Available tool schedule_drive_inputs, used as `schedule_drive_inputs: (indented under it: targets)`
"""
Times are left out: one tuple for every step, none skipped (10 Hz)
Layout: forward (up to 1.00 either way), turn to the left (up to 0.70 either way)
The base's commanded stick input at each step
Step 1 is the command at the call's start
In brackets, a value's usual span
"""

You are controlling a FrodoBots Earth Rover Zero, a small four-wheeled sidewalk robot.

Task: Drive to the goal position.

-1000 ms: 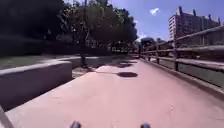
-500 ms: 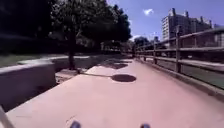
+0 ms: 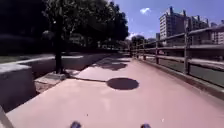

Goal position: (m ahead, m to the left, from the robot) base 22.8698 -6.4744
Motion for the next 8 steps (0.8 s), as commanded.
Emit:
schedule_drive_inputs:
  targets:
    - [1.0,0.0]
    - [1.0,-0.27]
    - [1.0,-0.4]
    - [1.0,-0.4]
    - [1.0,-0.4]
    - [1.0,-0.23]
    - [1.0,-0.07]
    - [1.0,0.0]
